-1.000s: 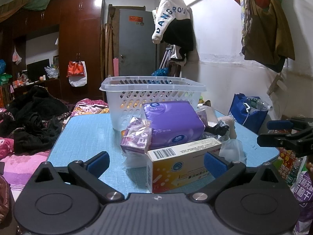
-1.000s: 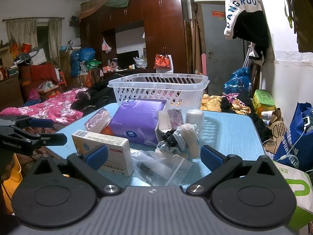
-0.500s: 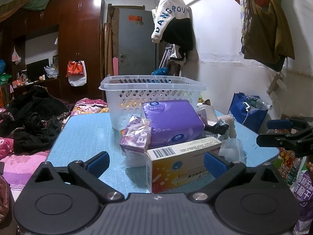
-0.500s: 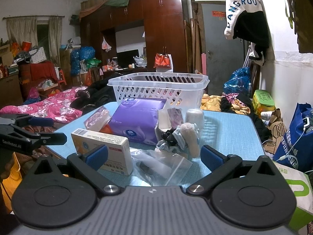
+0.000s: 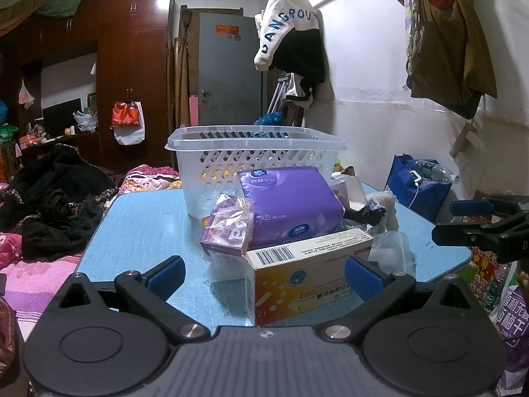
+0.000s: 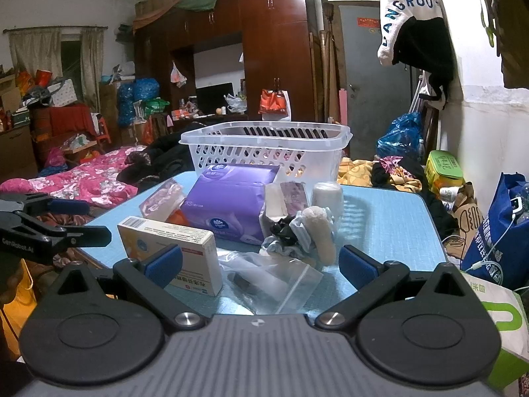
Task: Organize objects
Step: 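Grasp the white medicine box with both grippers from its two ends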
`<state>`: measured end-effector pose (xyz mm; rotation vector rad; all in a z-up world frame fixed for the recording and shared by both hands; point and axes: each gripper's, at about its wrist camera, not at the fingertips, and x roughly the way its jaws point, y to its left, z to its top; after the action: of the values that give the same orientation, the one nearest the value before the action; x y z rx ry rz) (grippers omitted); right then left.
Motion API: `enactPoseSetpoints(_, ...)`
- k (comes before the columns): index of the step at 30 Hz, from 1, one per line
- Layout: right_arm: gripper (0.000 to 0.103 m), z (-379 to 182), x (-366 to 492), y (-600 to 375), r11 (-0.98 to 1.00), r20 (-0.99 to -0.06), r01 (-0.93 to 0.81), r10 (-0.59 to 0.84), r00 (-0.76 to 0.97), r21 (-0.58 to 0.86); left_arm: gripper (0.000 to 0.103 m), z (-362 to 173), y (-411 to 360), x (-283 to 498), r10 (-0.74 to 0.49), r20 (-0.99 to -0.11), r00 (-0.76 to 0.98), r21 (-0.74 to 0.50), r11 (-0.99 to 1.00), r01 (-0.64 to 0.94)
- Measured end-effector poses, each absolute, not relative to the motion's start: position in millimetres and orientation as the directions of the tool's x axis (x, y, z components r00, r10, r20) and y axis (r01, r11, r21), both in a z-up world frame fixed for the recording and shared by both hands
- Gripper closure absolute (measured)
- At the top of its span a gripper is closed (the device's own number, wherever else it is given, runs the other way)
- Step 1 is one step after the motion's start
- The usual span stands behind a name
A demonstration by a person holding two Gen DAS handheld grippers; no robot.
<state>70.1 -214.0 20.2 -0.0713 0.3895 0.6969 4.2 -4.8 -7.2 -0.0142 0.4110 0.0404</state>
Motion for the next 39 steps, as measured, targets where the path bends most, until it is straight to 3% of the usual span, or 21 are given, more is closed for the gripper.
enactPoseSetpoints(20,0.0,19,71,-214,0.77,-0.372,-0.635,0.609,0.7,0.066,0.0,-6,-5,4,0.036,-0.381,0.924,-0.005,0.999,-0.041)
enactPoseSetpoints(26,0.0,19,66,-217,0.784,-0.264,-0.619,0.606,0.751,0.038,0.0,0,3,-6,0.06,-0.261,0.963,-0.037,0.997,-0.072)
enactPoseSetpoints(31,0.0,12,70,-216,0.771,-0.179,-0.637,0.628,0.757,0.012,0.0,-4,15,10,0.166,-0.248,0.954,0.001,0.985,-0.171)
enactPoseSetpoints(34,0.0,4,75,-212,0.762,-0.196,-0.646,0.638,0.745,0.026,0.0,-12,25,18,0.132,-0.288,0.949,-0.026,0.989,-0.145)
enactPoseSetpoints(39,0.0,-5,81,-208,0.66,-0.236,-0.741,0.745,0.624,0.124,0.0,-21,30,5,0.055,-0.238,0.97,-0.036,0.997,-0.065)
